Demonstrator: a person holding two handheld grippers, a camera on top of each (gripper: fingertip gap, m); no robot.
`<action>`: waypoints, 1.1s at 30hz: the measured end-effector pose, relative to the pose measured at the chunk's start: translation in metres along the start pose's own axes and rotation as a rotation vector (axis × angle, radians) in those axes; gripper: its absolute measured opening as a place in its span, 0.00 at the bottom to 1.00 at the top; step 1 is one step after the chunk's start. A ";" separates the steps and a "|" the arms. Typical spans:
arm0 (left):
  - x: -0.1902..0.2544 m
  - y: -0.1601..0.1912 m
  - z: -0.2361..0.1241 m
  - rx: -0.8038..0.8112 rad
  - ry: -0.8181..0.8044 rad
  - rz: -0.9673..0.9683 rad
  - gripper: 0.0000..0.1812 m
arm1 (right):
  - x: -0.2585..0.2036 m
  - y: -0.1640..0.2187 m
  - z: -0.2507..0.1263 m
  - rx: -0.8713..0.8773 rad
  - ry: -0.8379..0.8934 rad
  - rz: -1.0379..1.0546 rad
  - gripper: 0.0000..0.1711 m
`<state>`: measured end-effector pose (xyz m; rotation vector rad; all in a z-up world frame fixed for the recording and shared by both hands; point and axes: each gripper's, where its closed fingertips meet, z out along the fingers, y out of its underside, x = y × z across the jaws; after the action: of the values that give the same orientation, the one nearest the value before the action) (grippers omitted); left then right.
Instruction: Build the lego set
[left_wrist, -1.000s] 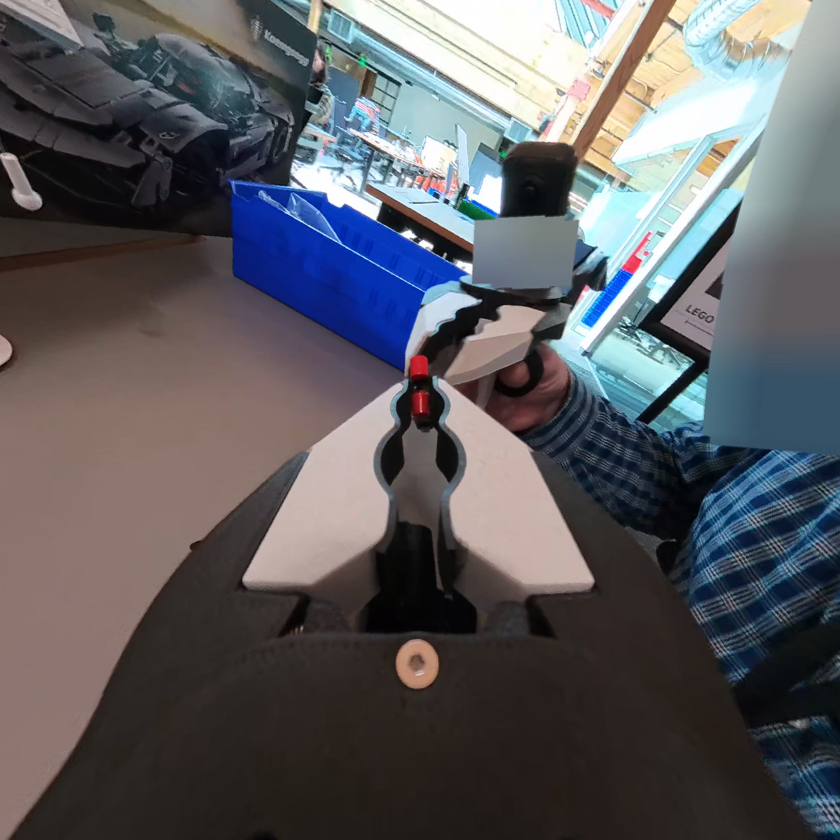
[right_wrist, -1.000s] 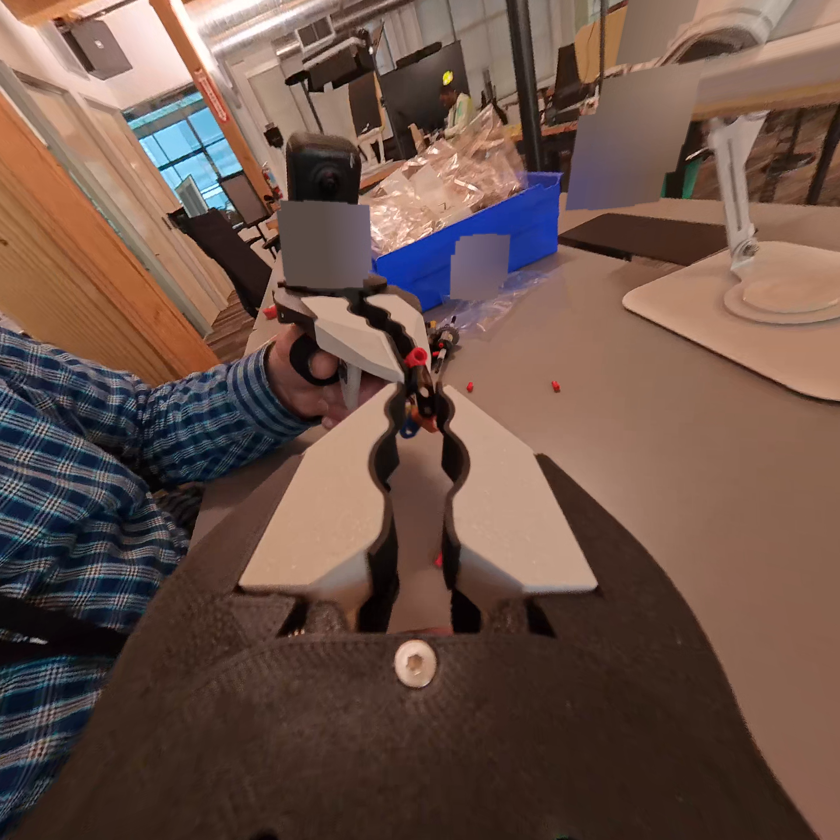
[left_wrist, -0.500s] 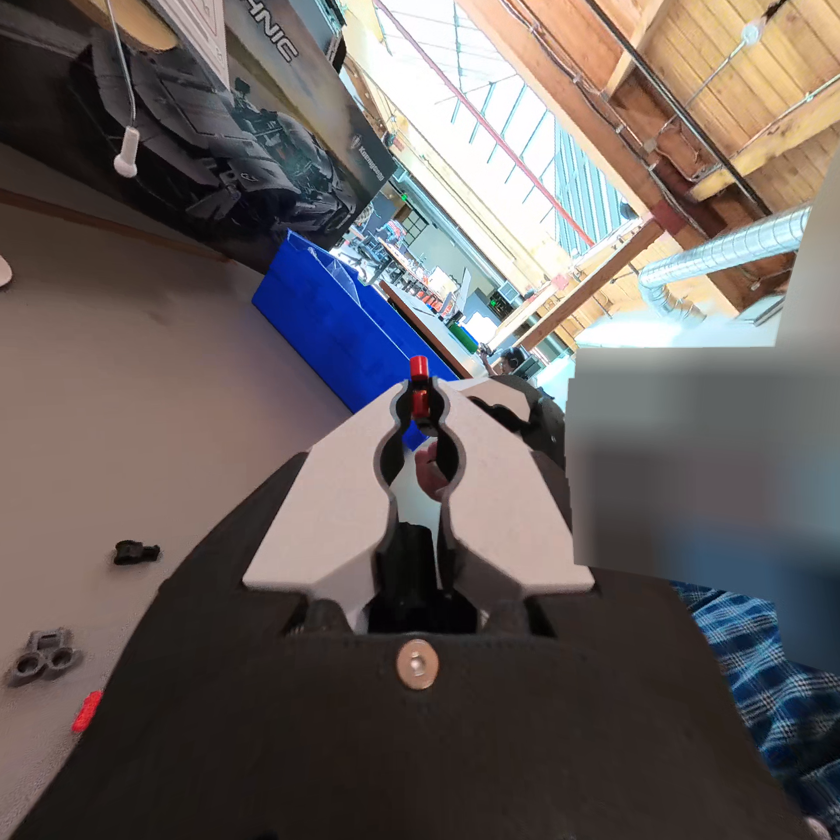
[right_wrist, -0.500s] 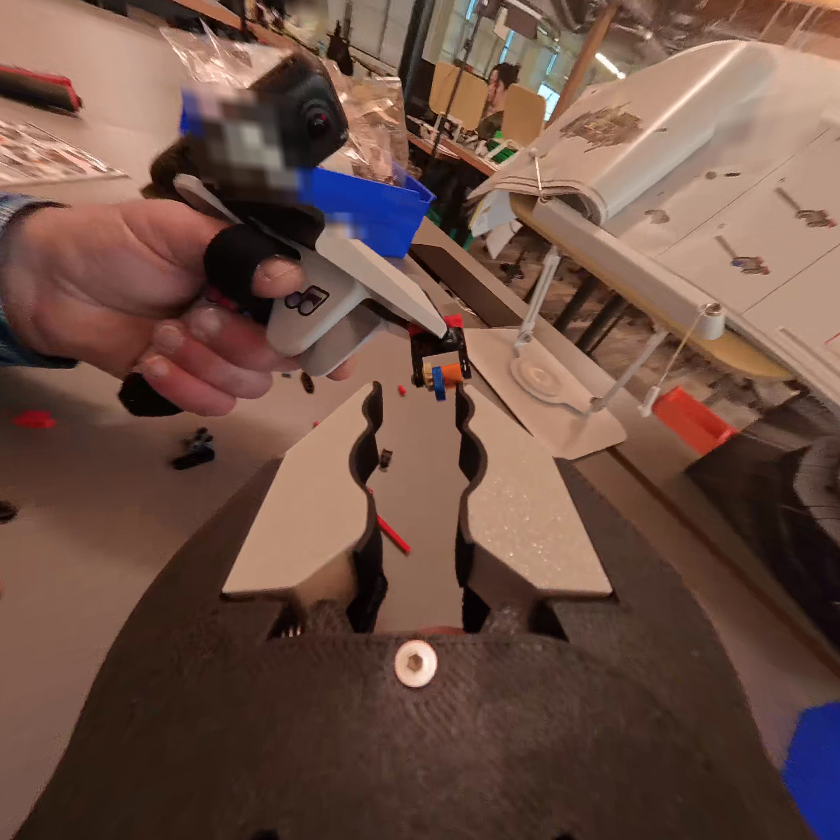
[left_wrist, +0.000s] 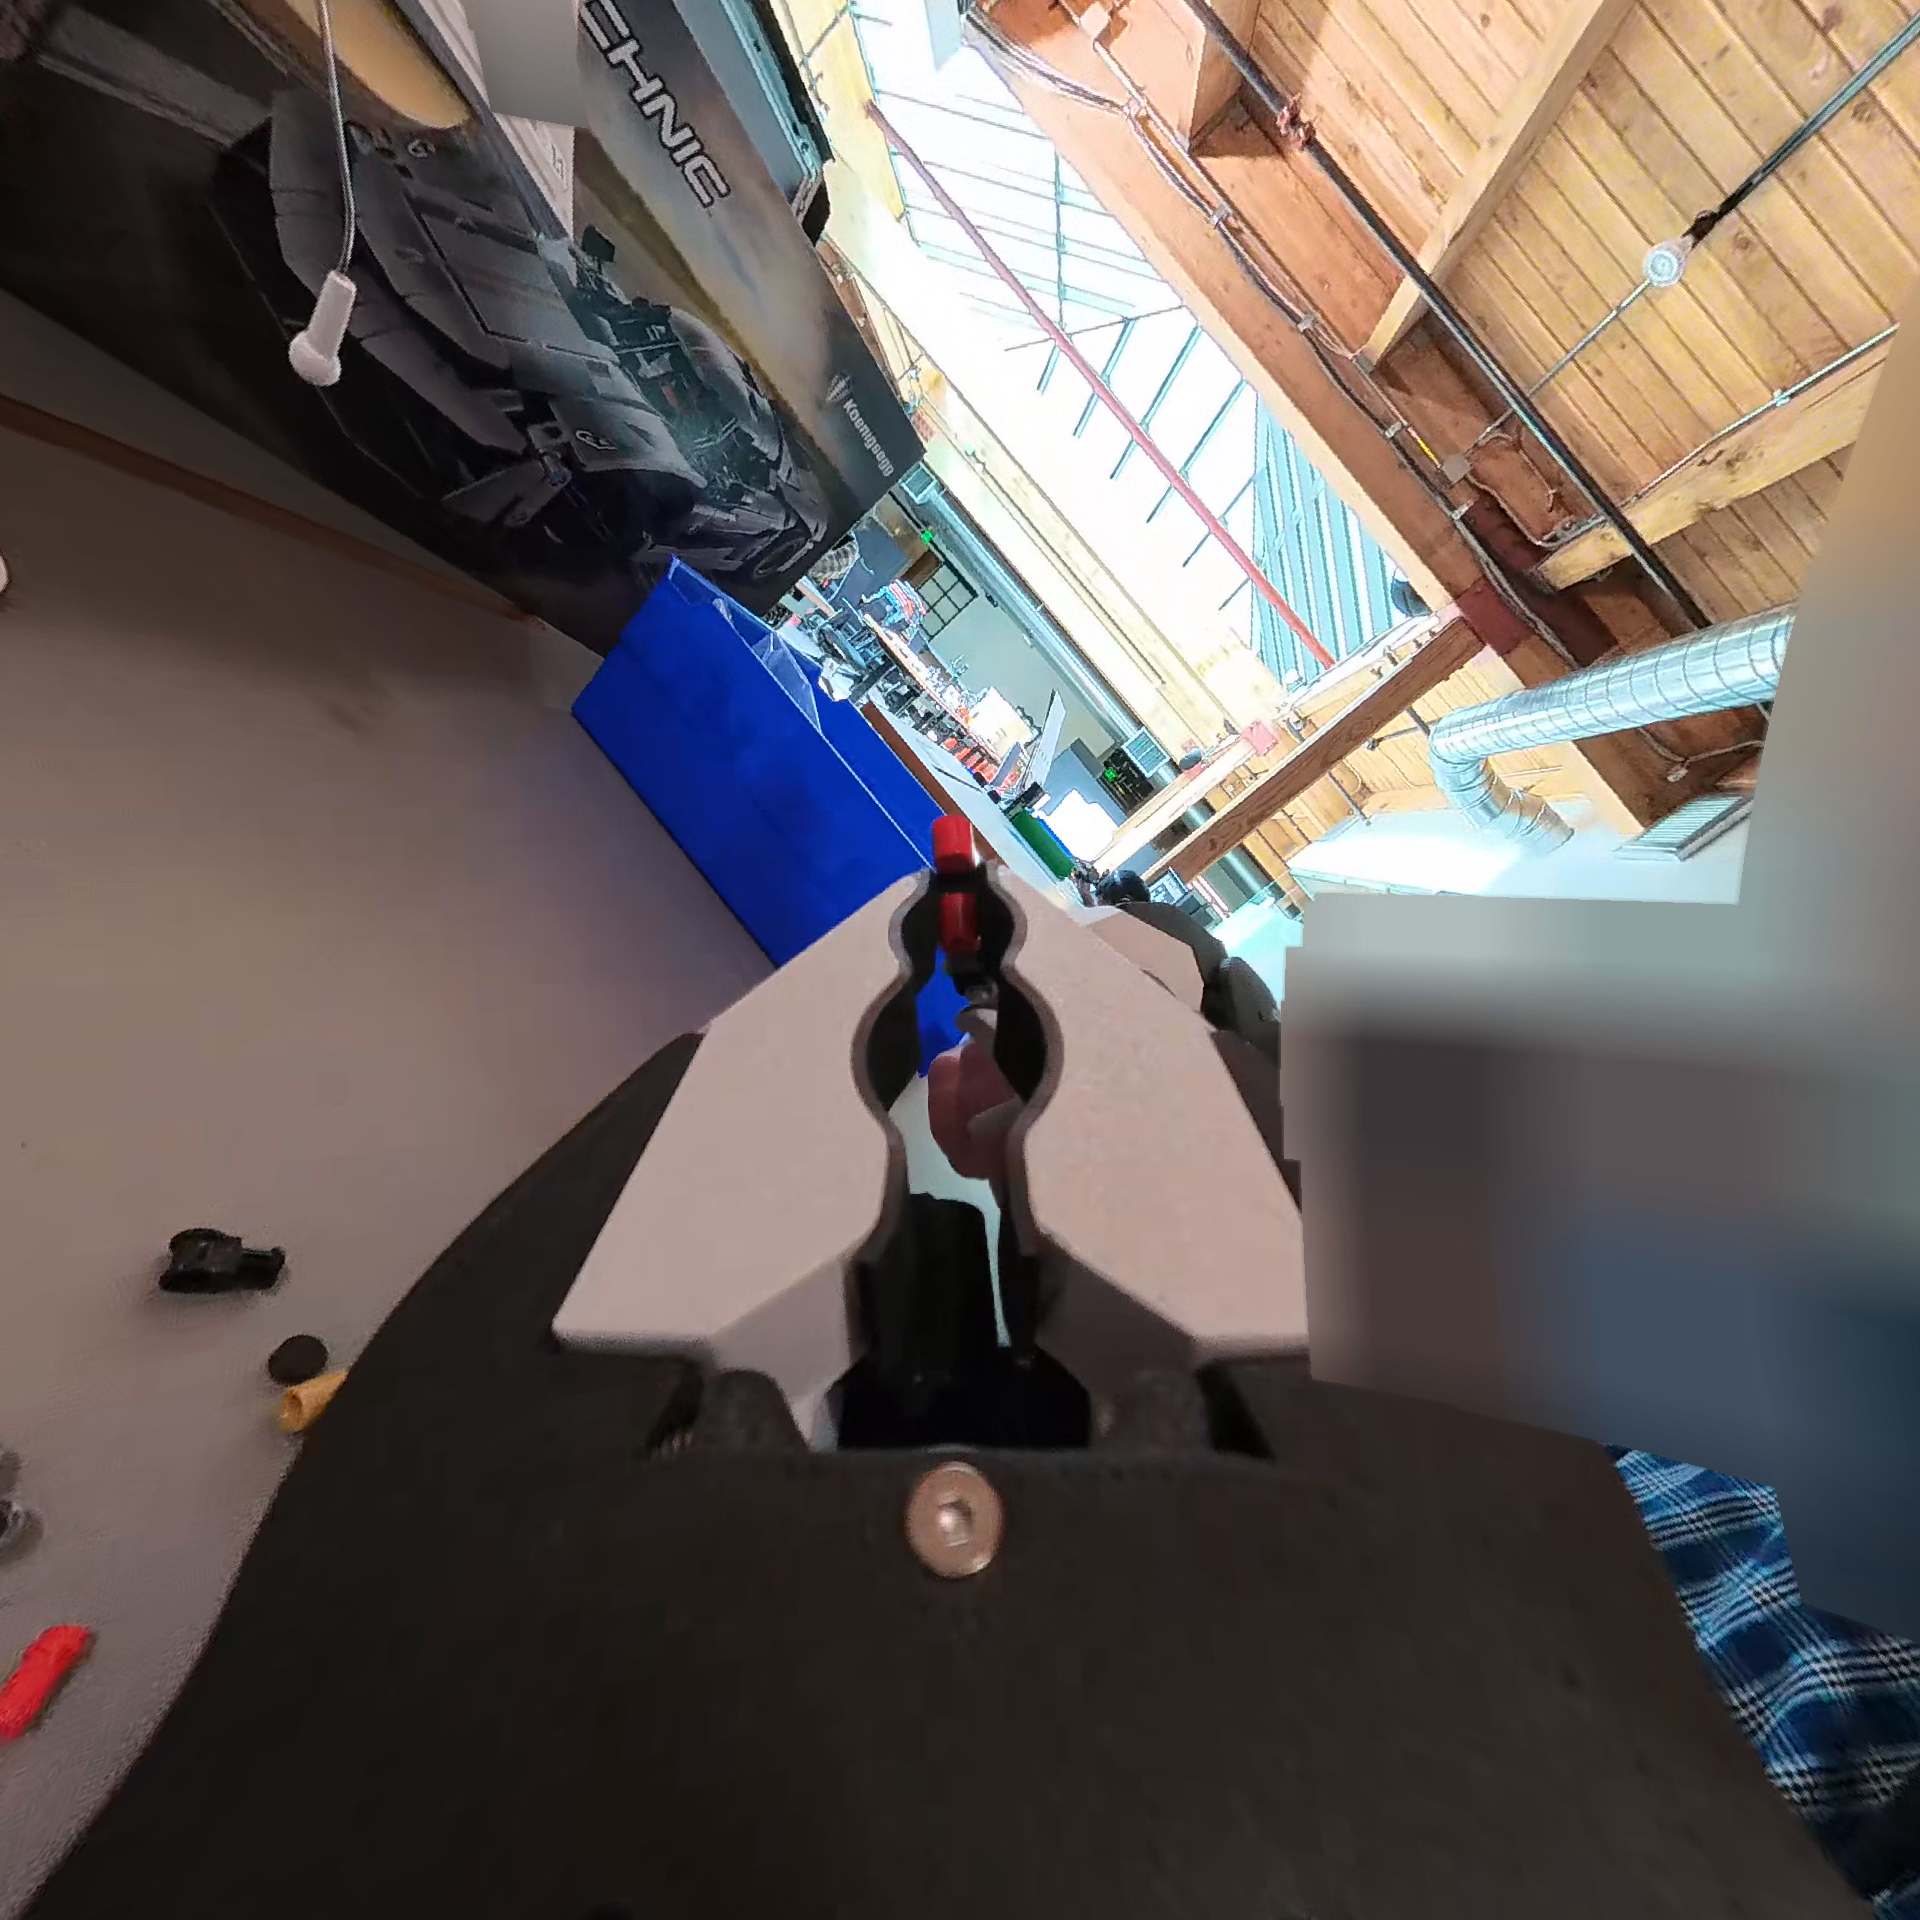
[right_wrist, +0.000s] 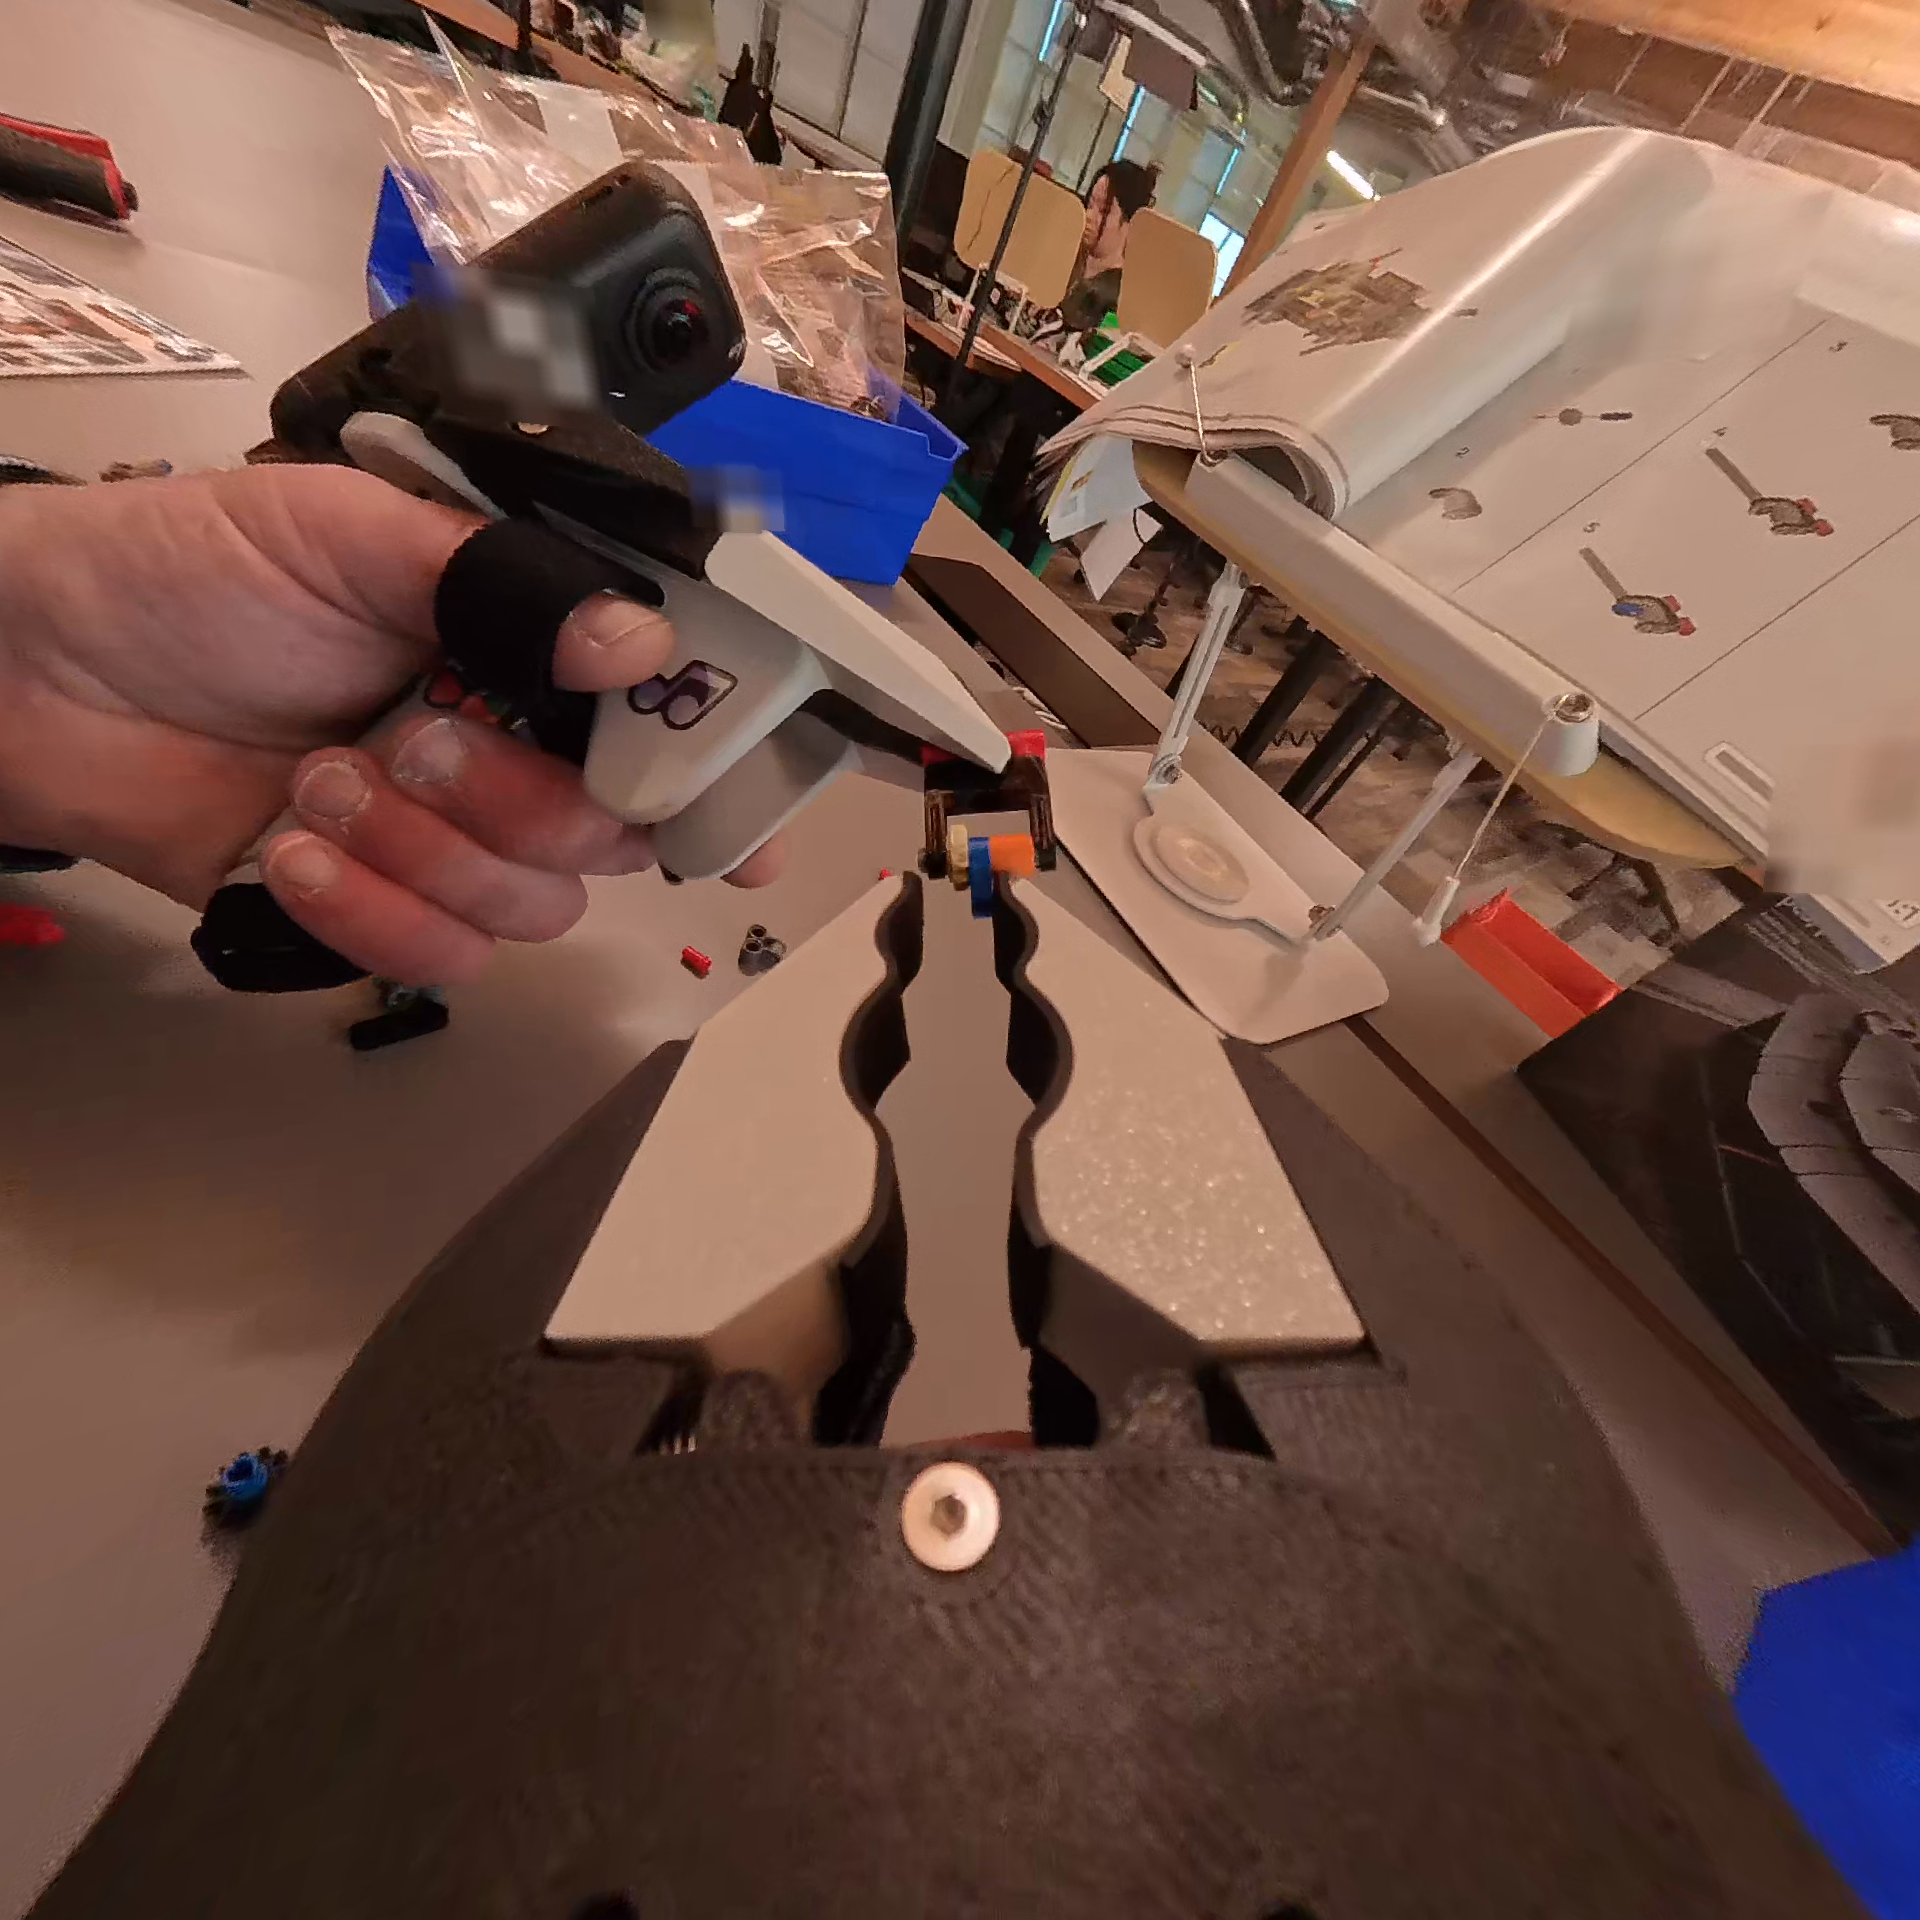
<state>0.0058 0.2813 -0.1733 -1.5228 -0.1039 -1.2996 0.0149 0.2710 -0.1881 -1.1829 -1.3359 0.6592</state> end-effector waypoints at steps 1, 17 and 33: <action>0.000 0.000 0.000 0.006 -0.005 0.002 0.03 | 0.001 -0.001 -0.002 0.006 0.001 -0.002 0.06; 0.005 0.007 0.004 0.003 0.034 -0.042 0.03 | 0.004 0.003 0.003 -0.004 -0.002 0.076 0.19; 0.007 0.012 0.003 -0.034 0.033 0.036 0.03 | 0.003 0.008 0.003 -0.035 -0.018 0.123 0.12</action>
<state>0.0183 0.2751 -0.1755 -1.5248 -0.0331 -1.3039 0.0148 0.2769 -0.1944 -1.2981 -1.3020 0.7390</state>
